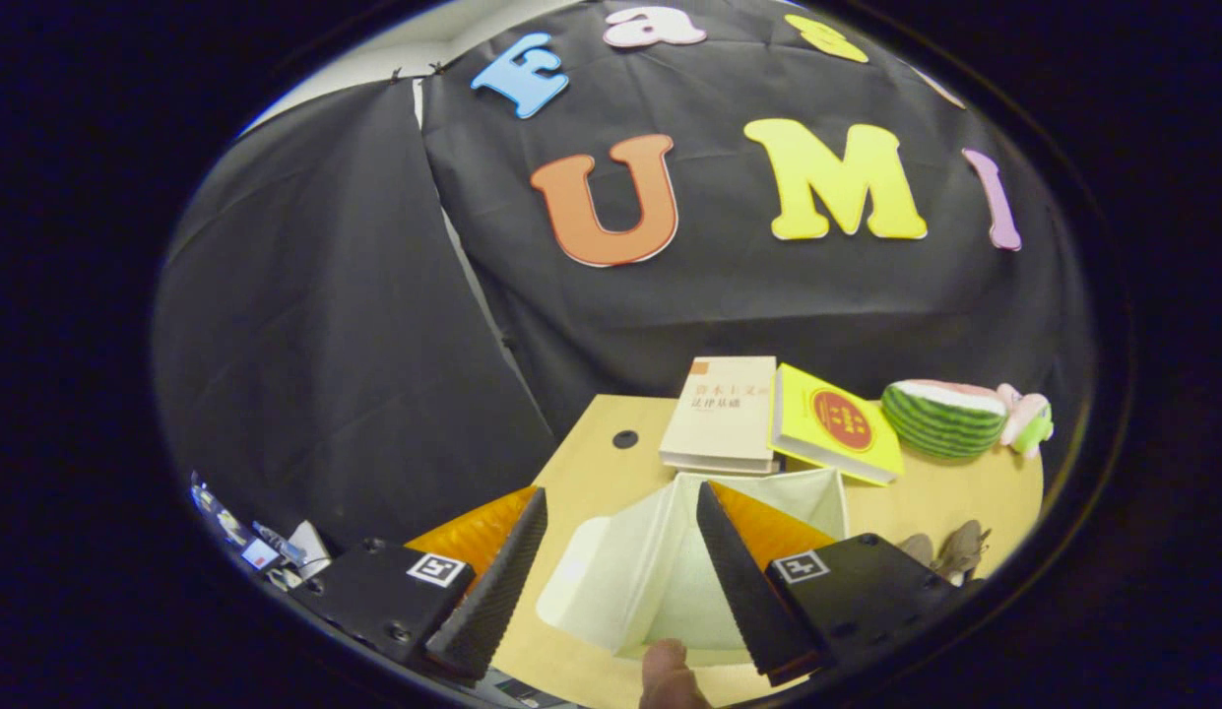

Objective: Open the storage box then place both shoes into the box .Put the left shoe in first, then the right shoe, with the right side of both shoes facing outward in a uniform manner.

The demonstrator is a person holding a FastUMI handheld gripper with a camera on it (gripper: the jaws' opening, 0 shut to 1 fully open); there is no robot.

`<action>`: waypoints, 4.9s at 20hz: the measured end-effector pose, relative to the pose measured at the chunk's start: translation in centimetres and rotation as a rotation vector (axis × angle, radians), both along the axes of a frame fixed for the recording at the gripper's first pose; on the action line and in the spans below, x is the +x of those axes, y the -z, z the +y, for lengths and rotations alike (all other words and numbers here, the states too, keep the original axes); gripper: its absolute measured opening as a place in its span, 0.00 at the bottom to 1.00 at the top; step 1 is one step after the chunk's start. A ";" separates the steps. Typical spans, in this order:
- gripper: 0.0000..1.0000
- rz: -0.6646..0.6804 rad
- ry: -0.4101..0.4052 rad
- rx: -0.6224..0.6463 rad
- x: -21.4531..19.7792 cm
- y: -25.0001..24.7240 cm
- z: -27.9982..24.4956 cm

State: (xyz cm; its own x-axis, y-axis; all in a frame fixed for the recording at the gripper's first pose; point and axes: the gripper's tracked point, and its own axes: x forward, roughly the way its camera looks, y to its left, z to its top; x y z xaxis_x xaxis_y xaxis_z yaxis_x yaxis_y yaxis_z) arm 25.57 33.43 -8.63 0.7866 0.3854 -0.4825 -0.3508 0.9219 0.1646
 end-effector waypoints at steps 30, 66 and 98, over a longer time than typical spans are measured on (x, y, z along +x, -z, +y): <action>0.98 0.507 0.332 -0.341 -5.0 20.3 -36.6; 0.06 0.685 0.362 -0.130 -3.6 15.9 -33.6; 0.06 0.592 0.267 -0.022 1.0 23.1 -6.9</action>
